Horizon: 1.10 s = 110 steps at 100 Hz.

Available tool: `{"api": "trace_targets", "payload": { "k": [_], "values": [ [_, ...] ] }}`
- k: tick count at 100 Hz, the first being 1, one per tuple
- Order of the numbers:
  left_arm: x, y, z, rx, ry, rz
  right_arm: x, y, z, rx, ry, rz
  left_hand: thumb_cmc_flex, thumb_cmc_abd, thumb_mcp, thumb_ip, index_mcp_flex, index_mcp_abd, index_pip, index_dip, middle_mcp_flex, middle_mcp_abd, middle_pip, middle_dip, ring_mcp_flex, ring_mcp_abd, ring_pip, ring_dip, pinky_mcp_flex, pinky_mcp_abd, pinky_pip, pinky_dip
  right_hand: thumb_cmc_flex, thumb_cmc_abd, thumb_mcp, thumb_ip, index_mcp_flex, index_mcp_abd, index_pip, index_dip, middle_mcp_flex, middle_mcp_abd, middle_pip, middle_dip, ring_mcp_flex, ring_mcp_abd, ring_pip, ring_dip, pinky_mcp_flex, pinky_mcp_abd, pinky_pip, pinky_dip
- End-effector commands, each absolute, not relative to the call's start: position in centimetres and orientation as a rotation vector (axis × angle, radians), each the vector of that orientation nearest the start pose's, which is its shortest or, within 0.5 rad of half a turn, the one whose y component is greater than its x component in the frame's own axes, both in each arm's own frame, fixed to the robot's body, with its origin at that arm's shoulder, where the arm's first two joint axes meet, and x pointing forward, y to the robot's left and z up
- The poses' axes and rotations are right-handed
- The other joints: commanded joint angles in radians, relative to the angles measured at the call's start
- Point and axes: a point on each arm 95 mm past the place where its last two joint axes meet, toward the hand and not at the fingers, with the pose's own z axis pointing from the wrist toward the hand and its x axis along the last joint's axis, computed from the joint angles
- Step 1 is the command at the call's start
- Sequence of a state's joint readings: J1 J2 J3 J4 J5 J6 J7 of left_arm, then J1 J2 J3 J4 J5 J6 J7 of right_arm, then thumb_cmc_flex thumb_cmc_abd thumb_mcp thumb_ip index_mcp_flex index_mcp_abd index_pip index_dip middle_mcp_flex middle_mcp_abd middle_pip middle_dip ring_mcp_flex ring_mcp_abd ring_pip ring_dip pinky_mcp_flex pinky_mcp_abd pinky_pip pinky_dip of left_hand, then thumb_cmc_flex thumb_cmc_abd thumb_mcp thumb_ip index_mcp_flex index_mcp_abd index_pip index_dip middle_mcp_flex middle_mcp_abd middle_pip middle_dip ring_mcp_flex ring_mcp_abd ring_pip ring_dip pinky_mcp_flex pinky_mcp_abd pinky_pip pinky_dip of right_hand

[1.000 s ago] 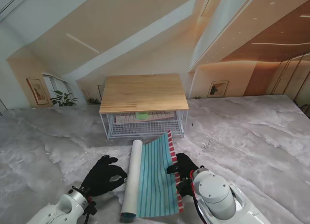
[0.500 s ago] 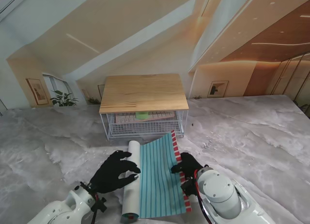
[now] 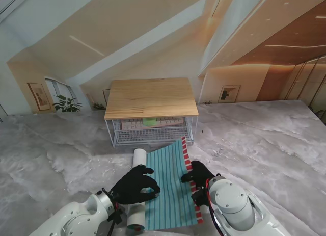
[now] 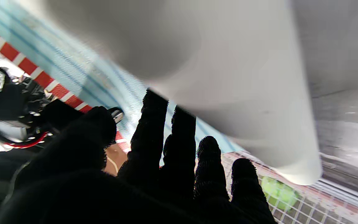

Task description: Unroll the mouse pad and set up the keyboard and mouse from the tabletop organizer

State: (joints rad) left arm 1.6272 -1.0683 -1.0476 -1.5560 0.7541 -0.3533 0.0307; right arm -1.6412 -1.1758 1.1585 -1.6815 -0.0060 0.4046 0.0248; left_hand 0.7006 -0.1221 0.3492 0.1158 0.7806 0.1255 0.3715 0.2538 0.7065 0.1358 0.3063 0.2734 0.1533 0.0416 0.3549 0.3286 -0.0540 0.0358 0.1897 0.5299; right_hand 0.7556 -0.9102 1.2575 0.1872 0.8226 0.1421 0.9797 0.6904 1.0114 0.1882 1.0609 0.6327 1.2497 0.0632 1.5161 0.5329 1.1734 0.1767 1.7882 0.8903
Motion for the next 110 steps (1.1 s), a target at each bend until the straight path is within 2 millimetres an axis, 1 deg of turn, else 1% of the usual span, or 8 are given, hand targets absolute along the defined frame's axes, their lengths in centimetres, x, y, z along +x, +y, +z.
{"api": "trace_targets", "payload": {
  "k": [1,23,51,61,68,73,87,110],
  "values": [
    [33.3,-5.5,-38.8,-1.329,1.822,-1.87,35.9,4.5,-36.7,-2.567,-0.916,-1.607,-0.036,0.032,0.005,-0.001,-0.007,-0.007,0.01,0.008,-0.009,-0.011,-0.005,-0.003,-0.025,-0.038,-0.011,-0.003,-0.012,-0.034,-0.025,-0.005,0.057,0.017,0.117,0.105,0.101,-0.087,0.06,0.021,0.059,0.112,0.067,0.026,0.064,-0.146,0.096,-0.004,0.03,-0.226,0.242,-0.013],
    [33.5,-3.0,-39.4,-1.356,1.761,-1.772,35.9,4.4,-36.6,-2.572,-0.911,-1.609,-0.033,0.031,0.003,0.001,-0.006,-0.004,0.012,0.009,-0.01,-0.008,-0.002,-0.002,-0.028,-0.041,-0.012,-0.003,-0.007,-0.037,-0.042,-0.006,0.058,0.017,0.118,0.107,0.102,-0.086,0.06,0.021,0.06,0.112,0.067,0.027,0.064,-0.145,0.096,-0.004,0.03,-0.226,0.242,-0.013],
    [33.0,1.0,-39.2,-1.338,1.6,-1.678,35.9,4.2,-36.5,-2.576,-0.907,-1.613,-0.03,0.03,0.002,0.004,-0.005,-0.003,0.011,0.01,-0.01,-0.009,-0.002,-0.002,-0.029,-0.038,-0.011,-0.003,-0.004,-0.036,-0.054,-0.008,0.058,0.018,0.116,0.107,0.101,-0.086,0.059,0.022,0.06,0.111,0.067,0.027,0.064,-0.144,0.096,-0.004,0.03,-0.223,0.242,-0.013],
    [32.8,2.2,-39.1,-1.331,1.561,-1.658,35.9,4.2,-36.5,-2.577,-0.904,-1.615,-0.029,0.027,0.003,0.005,-0.001,-0.002,0.011,0.01,-0.007,0.0,-0.002,-0.002,-0.027,-0.033,-0.01,-0.002,-0.004,-0.034,-0.055,-0.007,0.057,0.017,0.116,0.107,0.101,-0.088,0.059,0.022,0.059,0.111,0.067,0.027,0.063,-0.142,0.096,-0.004,0.03,-0.223,0.242,-0.014],
    [32.5,2.9,-39.0,-1.322,1.544,-1.646,35.9,4.2,-36.4,-2.578,-0.9,-1.618,-0.03,0.027,0.003,0.006,0.001,-0.003,0.011,0.01,-0.003,-0.004,-0.002,-0.002,-0.025,-0.031,-0.009,-0.002,-0.004,-0.032,-0.055,-0.006,0.057,0.018,0.116,0.108,0.101,-0.087,0.059,0.022,0.059,0.11,0.067,0.027,0.064,-0.141,0.096,-0.004,0.03,-0.223,0.242,-0.014],
    [32.4,3.3,-38.9,-1.314,1.529,-1.639,35.9,4.2,-36.4,-2.579,-0.898,-1.619,-0.03,0.028,0.003,0.006,0.002,-0.002,0.011,0.011,-0.001,0.004,-0.002,-0.002,-0.023,-0.03,-0.009,-0.002,-0.004,-0.031,-0.055,-0.005,0.057,0.017,0.116,0.108,0.101,-0.087,0.059,0.022,0.059,0.11,0.067,0.028,0.063,-0.141,0.097,-0.004,0.03,-0.223,0.243,-0.014],
    [32.0,4.6,-38.5,-1.29,1.452,-1.63,35.9,4.2,-36.4,-2.581,-0.891,-1.621,-0.028,0.025,0.005,0.008,0.007,0.002,0.011,0.012,0.002,0.002,-0.004,-0.001,-0.022,-0.029,-0.009,-0.003,-0.004,-0.031,-0.056,-0.003,0.057,0.017,0.116,0.109,0.101,-0.087,0.059,0.022,0.059,0.11,0.066,0.028,0.063,-0.141,0.097,-0.004,0.03,-0.222,0.243,-0.014],
    [31.5,6.5,-36.9,-1.251,1.229,-1.668,35.9,4.1,-36.4,-2.585,-0.885,-1.624,-0.023,0.017,0.009,0.013,0.008,0.007,0.004,0.012,0.001,0.007,-0.007,0.0,-0.022,-0.02,-0.009,-0.002,-0.005,-0.016,-0.056,-0.001,0.058,0.017,0.116,0.109,0.102,-0.087,0.059,0.022,0.06,0.11,0.067,0.028,0.063,-0.141,0.097,-0.004,0.03,-0.222,0.243,-0.014]
  ]
}}
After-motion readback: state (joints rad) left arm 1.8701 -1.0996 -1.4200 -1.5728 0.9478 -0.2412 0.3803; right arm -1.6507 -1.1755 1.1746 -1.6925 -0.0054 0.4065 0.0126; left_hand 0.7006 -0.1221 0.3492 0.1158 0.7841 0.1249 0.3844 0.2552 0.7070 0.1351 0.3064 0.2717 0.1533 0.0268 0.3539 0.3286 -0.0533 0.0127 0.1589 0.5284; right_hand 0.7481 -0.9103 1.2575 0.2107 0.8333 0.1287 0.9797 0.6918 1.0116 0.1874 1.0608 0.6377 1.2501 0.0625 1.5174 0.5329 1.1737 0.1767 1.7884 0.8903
